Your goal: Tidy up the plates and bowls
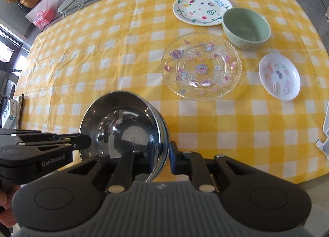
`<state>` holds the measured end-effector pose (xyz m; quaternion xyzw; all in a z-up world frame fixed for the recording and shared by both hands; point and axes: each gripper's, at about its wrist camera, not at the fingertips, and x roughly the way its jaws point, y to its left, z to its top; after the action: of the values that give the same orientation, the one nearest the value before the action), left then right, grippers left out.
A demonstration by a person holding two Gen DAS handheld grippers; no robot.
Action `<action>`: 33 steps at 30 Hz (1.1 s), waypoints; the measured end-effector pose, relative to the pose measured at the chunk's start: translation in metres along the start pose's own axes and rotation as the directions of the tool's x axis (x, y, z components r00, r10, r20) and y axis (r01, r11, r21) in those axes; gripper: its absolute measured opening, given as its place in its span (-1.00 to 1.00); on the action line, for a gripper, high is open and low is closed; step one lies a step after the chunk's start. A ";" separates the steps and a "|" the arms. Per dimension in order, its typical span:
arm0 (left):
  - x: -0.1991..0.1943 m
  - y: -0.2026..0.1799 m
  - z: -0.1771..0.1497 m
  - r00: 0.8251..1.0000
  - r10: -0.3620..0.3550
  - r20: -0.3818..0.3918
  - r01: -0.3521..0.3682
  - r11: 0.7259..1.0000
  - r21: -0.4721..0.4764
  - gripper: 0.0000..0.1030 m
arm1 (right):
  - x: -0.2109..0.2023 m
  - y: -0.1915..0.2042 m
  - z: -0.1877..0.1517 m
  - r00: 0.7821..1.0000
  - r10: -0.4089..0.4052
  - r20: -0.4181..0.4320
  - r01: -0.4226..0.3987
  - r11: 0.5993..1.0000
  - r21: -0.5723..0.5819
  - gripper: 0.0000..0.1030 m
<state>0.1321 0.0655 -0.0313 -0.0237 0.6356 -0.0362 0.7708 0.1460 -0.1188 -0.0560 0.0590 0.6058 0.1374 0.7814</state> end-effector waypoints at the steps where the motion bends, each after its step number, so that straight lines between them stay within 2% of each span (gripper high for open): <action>1: -0.001 -0.001 0.000 1.000 0.000 0.002 0.000 1.000 0.002 -0.80 | 0.000 0.000 0.001 1.000 -0.001 0.004 0.001 1.000 -0.002 -0.84; 4: -0.001 -0.002 0.002 1.000 0.000 0.005 0.000 1.000 0.005 -0.80 | 0.004 -0.001 0.001 1.000 0.003 -0.001 -0.003 1.000 -0.001 -0.93; 10: -0.002 -0.003 0.003 1.000 0.004 0.004 -0.004 1.000 0.008 -0.80 | 0.009 -0.003 0.000 1.000 0.004 -0.012 -0.004 1.000 0.003 -0.94; 12: -0.005 -0.002 0.004 1.000 0.013 0.010 -0.014 1.000 0.014 -0.80 | 0.007 -0.005 0.001 1.000 0.018 -0.016 -0.018 1.000 0.012 -0.82; 15: -0.014 -0.005 0.007 0.999 0.028 0.043 -0.030 0.999 0.043 -0.80 | -0.003 -0.006 0.004 0.999 0.052 0.003 -0.052 0.999 0.011 -0.75; 18: -0.026 -0.006 0.014 0.998 -0.008 0.069 0.005 0.999 0.036 -0.71 | -0.016 -0.010 0.006 0.997 0.075 0.030 -0.076 0.997 0.014 -0.61; 20: -0.033 -0.009 0.019 0.996 -0.025 0.087 0.021 0.999 0.045 -0.67 | -0.024 -0.016 0.009 0.996 0.070 0.052 -0.071 0.997 0.019 -0.61; 25: -0.047 -0.030 0.037 0.987 -0.097 0.128 0.087 0.993 0.079 -0.49 | -0.036 -0.042 0.019 0.997 0.015 0.082 -0.021 0.997 0.069 -0.58; 33: -0.049 -0.085 0.076 0.965 -0.204 0.164 0.182 0.974 0.137 -0.33 | -0.043 -0.091 0.043 0.990 -0.094 0.102 0.081 0.988 0.129 -0.54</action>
<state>0.1954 -0.0154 0.0381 -0.0421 0.5557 -0.1474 0.8172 0.1902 -0.2151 -0.0284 0.0884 0.5723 0.0615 0.8130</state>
